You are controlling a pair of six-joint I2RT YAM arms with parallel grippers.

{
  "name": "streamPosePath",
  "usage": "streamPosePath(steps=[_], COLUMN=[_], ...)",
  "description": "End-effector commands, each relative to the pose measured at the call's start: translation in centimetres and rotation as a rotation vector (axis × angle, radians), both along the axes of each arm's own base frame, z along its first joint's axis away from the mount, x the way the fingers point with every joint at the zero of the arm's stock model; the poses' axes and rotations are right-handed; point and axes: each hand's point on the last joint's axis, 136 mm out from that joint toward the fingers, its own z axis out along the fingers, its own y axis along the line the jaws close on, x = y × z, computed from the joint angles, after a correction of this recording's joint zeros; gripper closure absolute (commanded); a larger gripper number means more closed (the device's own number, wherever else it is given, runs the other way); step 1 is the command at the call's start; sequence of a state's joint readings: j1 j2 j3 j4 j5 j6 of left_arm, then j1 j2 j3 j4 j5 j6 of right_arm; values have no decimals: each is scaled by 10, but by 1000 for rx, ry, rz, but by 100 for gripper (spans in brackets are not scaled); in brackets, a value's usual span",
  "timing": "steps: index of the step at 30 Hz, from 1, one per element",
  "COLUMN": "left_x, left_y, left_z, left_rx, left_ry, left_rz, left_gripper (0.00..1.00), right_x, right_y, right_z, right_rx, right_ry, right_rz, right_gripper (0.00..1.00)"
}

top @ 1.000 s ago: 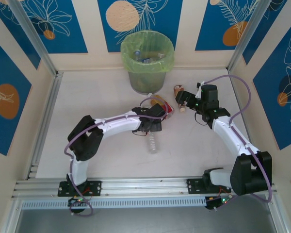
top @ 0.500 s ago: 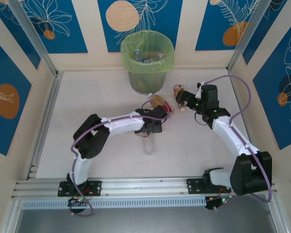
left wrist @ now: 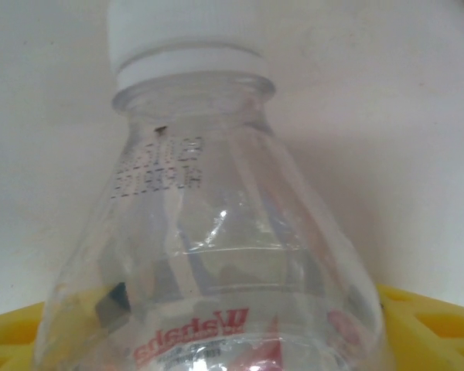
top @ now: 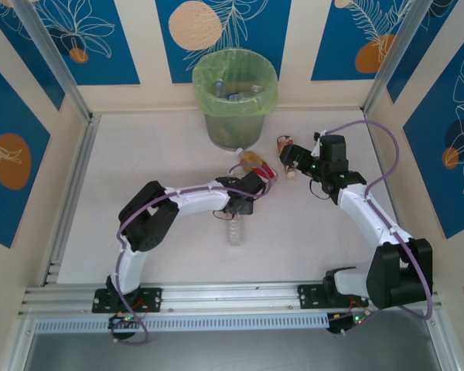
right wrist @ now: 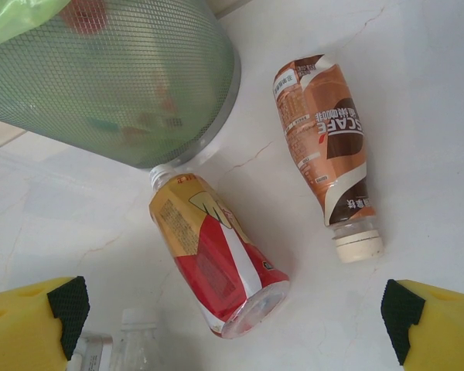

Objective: Put the plastic bottles in the bin

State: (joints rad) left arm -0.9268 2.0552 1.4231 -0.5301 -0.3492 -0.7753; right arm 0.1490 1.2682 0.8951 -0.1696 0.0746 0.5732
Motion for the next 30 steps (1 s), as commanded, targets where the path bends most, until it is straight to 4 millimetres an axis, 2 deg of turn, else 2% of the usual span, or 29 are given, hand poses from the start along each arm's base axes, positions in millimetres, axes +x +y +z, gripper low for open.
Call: streamPosePath(steps=[1, 8, 20, 26, 30], left_x=[3, 2, 5, 13, 18], left_y=[5, 1, -5, -1, -1], left_z=[0, 3, 17, 22, 38], left_rx=[29, -3, -58, -55, -120], left_ry=[-27, -23, -26, -45, -70], left_rz=[-61, -103, -161, -172, -198], left_gripper=[28, 38, 41, 43, 43], right_x=[5, 6, 6, 8, 9], right_y=[2, 2, 2, 2, 2], right_z=[8, 11, 10, 11, 15], right_rx=[27, 26, 25, 27, 23], right_ry=[-10, -11, -8, -9, -14], right_rz=[-1, -3, -6, -3, -1], right_gripper=[0, 1, 0, 0, 0])
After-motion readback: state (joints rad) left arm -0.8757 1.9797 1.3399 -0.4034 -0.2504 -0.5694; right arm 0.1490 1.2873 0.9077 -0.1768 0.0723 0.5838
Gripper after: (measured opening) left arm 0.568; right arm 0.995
